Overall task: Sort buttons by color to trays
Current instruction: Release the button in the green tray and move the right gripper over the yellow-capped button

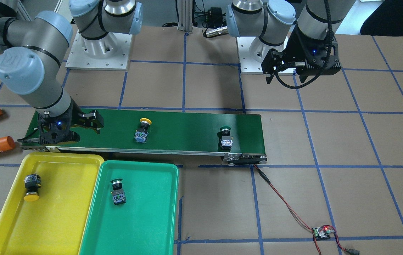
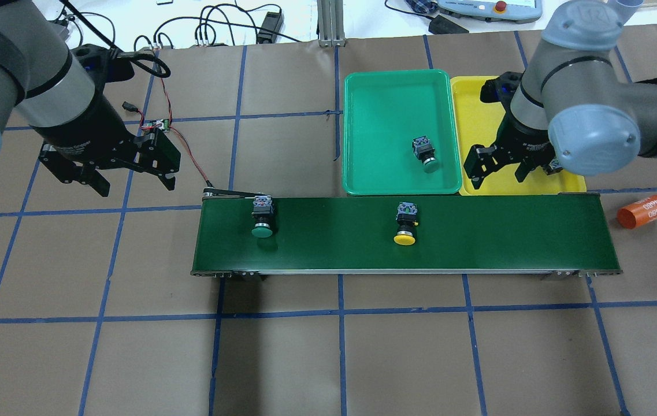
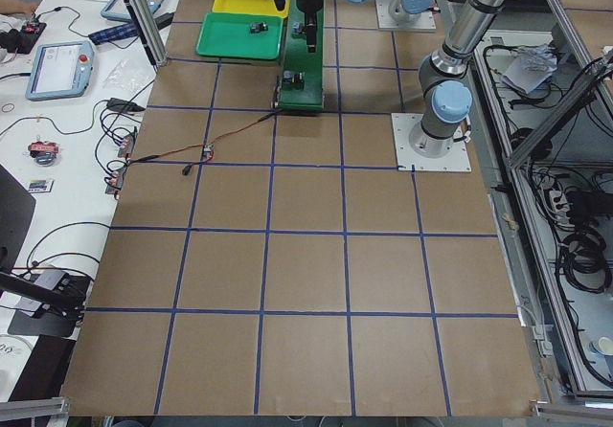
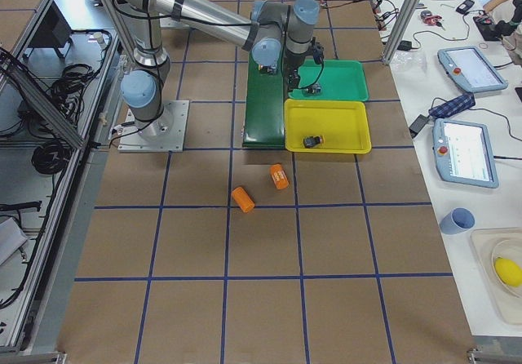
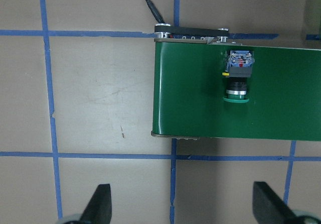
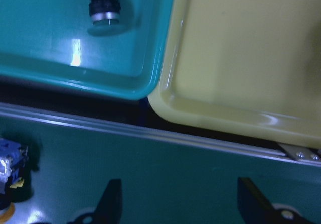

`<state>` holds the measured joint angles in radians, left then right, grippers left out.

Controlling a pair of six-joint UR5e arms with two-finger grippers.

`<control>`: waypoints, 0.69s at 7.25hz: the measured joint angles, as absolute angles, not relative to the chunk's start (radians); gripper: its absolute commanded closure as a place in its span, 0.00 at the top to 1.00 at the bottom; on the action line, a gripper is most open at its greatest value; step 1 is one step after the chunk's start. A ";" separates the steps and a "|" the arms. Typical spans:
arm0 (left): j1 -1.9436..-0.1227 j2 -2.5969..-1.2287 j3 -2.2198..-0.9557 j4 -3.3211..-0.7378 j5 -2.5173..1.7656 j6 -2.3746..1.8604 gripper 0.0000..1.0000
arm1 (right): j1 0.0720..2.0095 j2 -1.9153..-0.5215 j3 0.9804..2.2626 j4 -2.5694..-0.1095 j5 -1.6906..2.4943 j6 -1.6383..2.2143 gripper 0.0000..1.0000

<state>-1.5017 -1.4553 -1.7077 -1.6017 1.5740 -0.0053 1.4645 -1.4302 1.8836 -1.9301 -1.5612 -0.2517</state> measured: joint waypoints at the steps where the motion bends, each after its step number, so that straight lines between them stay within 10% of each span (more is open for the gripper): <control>1: -1.491 -1.452 -1.711 -1.601 1.575 -0.005 1.00 | 1.456 -1.458 1.934 -1.945 -1.564 -0.247 1.00; 5: -1.486 -1.440 -1.720 -1.603 1.578 -0.006 1.00 | 1.420 -1.469 1.989 -1.949 -1.598 -0.189 1.00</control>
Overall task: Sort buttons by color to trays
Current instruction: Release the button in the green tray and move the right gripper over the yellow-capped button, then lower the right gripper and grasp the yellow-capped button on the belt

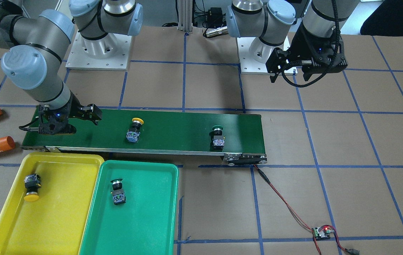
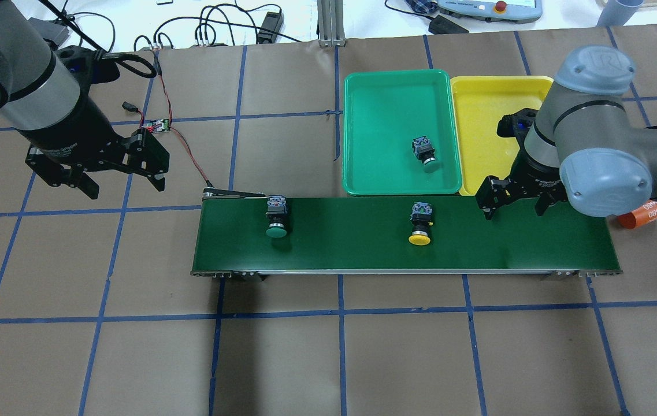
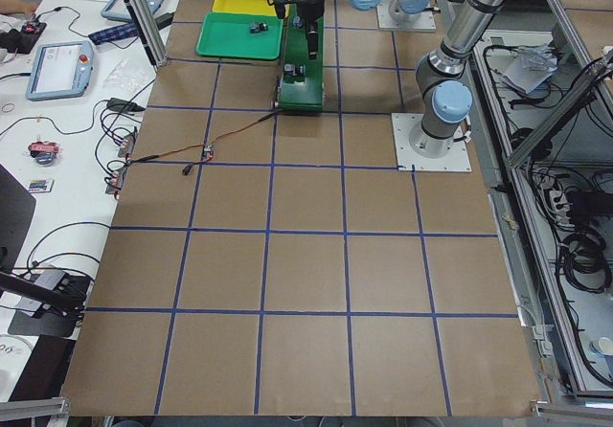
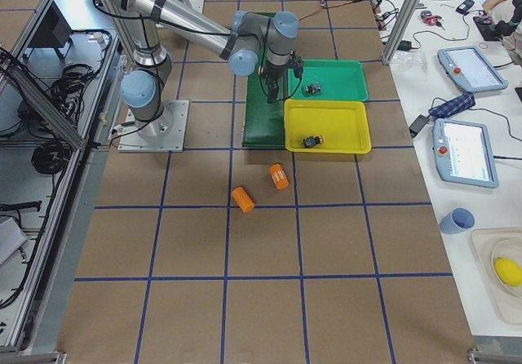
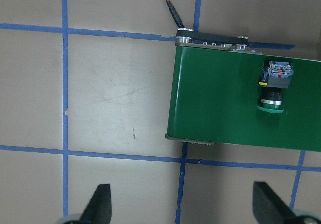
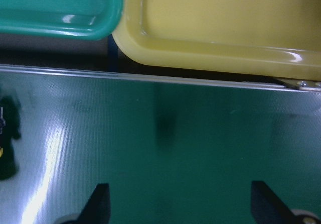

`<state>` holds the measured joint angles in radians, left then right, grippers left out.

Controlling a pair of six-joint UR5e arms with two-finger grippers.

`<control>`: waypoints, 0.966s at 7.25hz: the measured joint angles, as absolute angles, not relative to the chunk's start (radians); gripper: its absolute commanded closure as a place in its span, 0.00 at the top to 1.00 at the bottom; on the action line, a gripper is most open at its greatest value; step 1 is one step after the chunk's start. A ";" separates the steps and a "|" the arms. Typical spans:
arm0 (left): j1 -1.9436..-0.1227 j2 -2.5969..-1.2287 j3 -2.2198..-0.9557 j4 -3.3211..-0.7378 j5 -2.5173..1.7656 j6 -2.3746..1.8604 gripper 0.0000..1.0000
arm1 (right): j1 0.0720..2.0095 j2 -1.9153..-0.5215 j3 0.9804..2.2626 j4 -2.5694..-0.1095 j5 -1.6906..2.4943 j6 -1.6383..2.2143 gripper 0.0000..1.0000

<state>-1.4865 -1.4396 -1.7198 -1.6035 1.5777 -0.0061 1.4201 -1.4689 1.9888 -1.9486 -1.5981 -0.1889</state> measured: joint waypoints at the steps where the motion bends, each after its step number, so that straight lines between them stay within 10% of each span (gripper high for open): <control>1: -1.486 -1.439 -1.720 -1.604 1.579 -0.006 1.00 | 1.420 -1.467 1.991 -1.952 -1.599 -0.184 1.00; 7: -1.488 -1.438 -1.718 -1.600 1.566 -0.021 1.00 | 1.422 -1.470 1.991 -2.002 -1.588 -0.135 0.98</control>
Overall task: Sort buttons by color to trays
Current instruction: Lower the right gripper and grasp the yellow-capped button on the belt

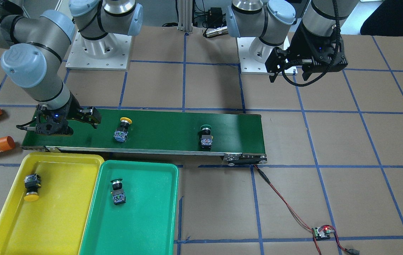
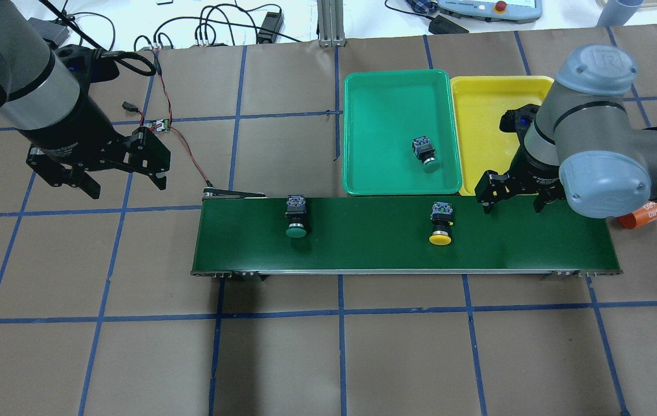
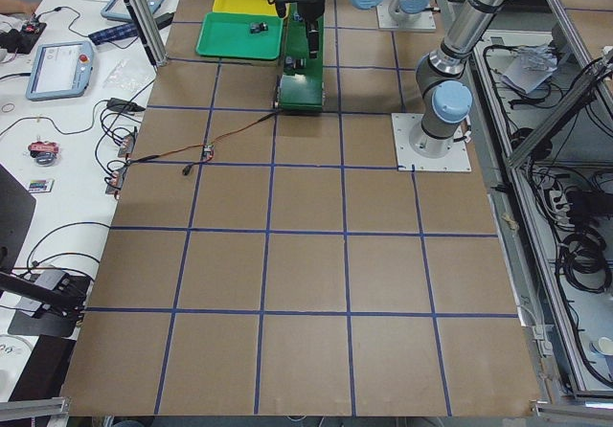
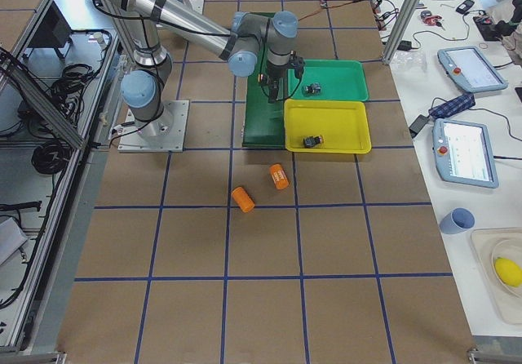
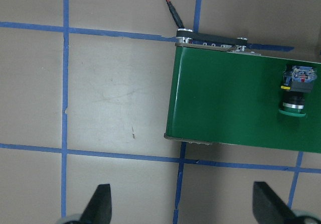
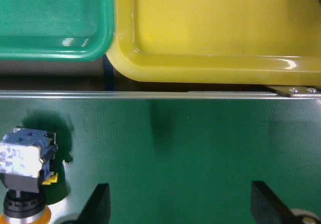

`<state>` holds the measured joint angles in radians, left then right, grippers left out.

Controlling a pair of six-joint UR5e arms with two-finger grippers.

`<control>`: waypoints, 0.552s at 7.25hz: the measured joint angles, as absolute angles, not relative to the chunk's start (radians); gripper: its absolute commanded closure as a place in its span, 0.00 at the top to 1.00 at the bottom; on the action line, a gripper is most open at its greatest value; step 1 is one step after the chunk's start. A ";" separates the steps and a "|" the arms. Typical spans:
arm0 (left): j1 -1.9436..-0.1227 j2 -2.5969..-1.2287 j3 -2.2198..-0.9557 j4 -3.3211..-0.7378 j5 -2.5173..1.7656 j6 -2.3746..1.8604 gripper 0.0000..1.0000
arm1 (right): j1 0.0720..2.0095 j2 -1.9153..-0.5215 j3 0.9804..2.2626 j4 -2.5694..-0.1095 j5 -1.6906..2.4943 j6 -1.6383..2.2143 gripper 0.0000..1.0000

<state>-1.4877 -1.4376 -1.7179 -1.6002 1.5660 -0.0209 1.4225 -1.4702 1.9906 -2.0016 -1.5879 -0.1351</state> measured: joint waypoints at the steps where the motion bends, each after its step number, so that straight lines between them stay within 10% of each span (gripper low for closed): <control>1: -1.488 -1.436 -1.718 -1.600 1.566 -0.021 1.00 | 1.424 -1.469 1.993 -2.013 -1.587 -0.134 0.98; 4: -1.487 -1.434 -1.721 -1.599 1.573 -0.019 1.00 | 1.428 -1.466 1.995 -2.019 -1.582 -0.130 0.98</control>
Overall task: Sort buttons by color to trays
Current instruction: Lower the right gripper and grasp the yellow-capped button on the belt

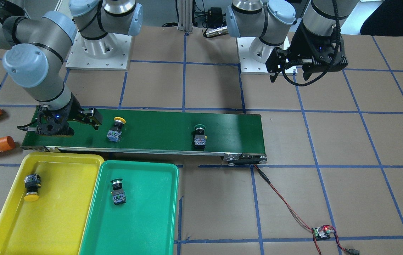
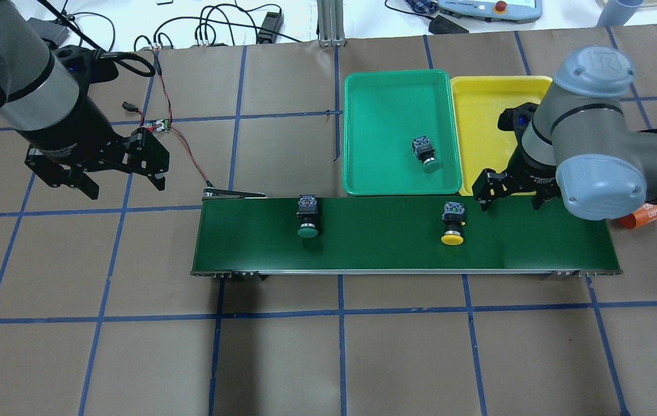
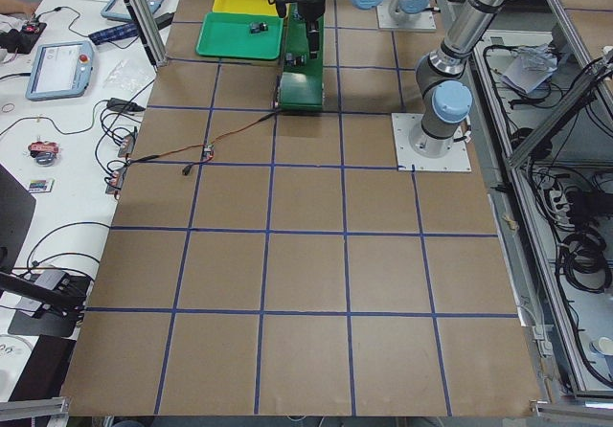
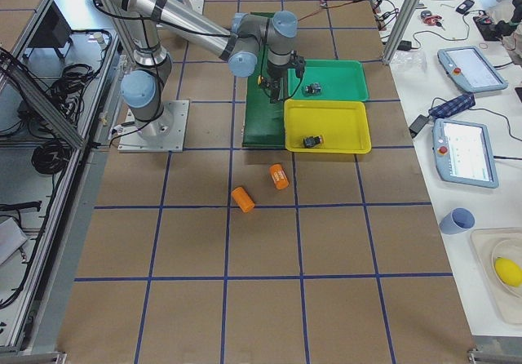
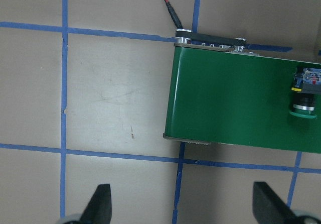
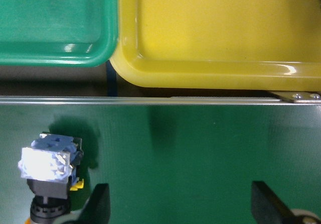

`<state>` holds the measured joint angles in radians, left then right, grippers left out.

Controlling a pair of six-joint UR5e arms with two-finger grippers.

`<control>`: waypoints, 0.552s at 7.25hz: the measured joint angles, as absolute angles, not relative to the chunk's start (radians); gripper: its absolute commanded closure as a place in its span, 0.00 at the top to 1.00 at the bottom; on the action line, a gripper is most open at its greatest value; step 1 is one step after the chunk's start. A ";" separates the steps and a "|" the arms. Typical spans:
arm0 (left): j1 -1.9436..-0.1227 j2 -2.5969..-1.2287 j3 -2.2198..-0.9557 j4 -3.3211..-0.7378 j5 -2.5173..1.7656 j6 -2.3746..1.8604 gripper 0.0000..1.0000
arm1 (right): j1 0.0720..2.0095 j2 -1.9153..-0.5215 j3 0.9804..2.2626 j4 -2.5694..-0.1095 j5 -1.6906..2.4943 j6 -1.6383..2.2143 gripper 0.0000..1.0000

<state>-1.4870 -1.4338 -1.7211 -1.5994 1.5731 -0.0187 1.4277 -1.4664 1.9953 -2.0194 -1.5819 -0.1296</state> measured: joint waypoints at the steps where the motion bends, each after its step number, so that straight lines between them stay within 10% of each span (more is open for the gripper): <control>1: -1.487 -1.431 -1.722 -1.600 1.574 -0.018 1.00 | 1.434 -1.463 1.996 -2.020 -1.581 -0.119 0.98; 4: -1.485 -1.439 -1.722 -1.580 1.571 -0.019 1.00 | 1.473 -1.443 1.996 -2.023 -1.579 -0.056 0.96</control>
<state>-1.4853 -1.4393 -1.7216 -1.5801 1.5708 -0.0187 1.4732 -1.4428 1.9957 -2.0227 -1.5789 -0.0561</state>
